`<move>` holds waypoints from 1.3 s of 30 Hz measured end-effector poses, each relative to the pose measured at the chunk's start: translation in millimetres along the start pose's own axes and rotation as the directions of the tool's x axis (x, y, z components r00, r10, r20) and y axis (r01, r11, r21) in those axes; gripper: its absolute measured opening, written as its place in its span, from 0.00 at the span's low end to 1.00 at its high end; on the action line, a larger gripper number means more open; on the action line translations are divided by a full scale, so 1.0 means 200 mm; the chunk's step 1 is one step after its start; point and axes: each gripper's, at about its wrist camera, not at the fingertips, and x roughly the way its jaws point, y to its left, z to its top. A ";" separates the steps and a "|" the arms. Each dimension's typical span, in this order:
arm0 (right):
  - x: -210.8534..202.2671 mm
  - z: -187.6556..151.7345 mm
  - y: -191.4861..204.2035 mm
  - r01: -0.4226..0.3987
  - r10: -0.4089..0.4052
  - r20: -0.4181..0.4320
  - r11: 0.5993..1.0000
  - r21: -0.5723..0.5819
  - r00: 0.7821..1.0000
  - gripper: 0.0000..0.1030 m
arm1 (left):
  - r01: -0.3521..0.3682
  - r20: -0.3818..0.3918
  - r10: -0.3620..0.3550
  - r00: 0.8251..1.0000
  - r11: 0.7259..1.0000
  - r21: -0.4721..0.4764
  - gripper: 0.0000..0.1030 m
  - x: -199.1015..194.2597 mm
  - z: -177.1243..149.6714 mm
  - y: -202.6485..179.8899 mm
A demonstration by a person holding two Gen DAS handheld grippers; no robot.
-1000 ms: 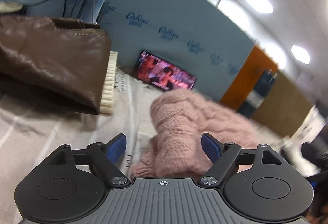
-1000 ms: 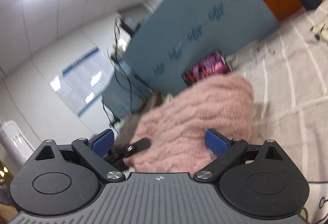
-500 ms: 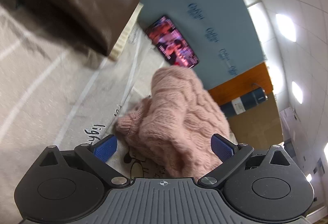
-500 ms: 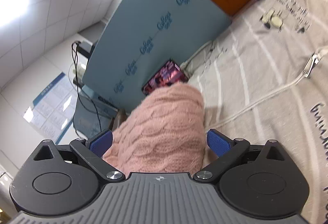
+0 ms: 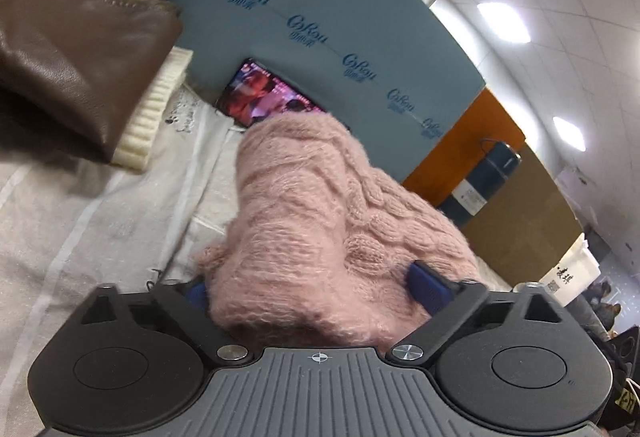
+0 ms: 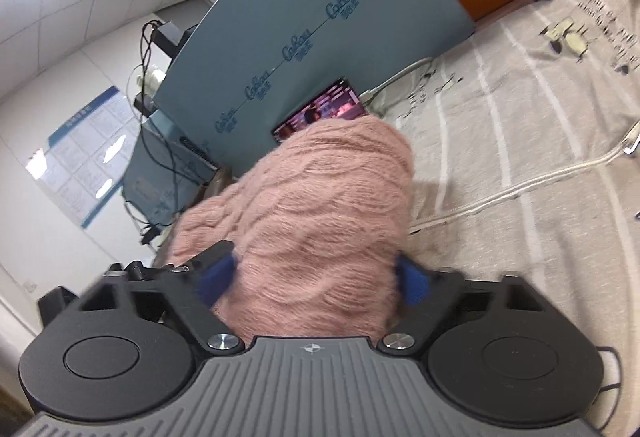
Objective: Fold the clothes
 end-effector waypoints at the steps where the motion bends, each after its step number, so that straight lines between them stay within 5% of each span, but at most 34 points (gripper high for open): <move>1: -0.01 0.00 0.00 0.010 -0.010 0.008 1.000 -0.010 1.000 0.58 | -0.007 0.004 0.007 1.000 1.000 0.012 0.71 0.00 0.00 -0.01; 5: -0.05 -0.01 0.02 -0.008 0.010 0.046 0.999 -0.042 0.999 0.49 | -0.008 0.047 0.005 0.999 0.998 0.058 0.58 -0.05 -0.01 -0.08; 13: -0.30 0.01 0.06 -0.053 0.068 0.174 0.995 -0.088 0.982 0.48 | 0.067 0.090 -0.081 0.993 0.987 0.147 0.58 -0.11 -0.01 -0.33; 20: -0.68 0.08 -0.05 0.010 0.038 0.352 0.991 -0.135 0.935 0.48 | 0.209 0.082 -0.251 0.964 0.914 0.347 0.58 0.04 -0.02 -0.80; 27: -1.06 0.20 -0.27 0.147 -0.075 0.564 0.986 -0.084 0.823 0.48 | 0.343 -0.004 -0.386 0.923 0.816 0.466 0.56 0.34 -0.13 -1.30; 34: -1.34 0.31 -0.53 0.319 -0.227 0.687 0.948 -0.007 0.690 0.48 | 0.478 -0.092 -0.491 0.867 0.763 0.435 0.56 0.69 -0.31 -1.68; 39: -1.47 0.33 -0.71 0.431 -0.361 0.709 0.898 0.088 0.606 0.48 | 0.528 -0.186 -0.499 0.846 0.741 0.414 0.56 0.92 -0.44 -1.83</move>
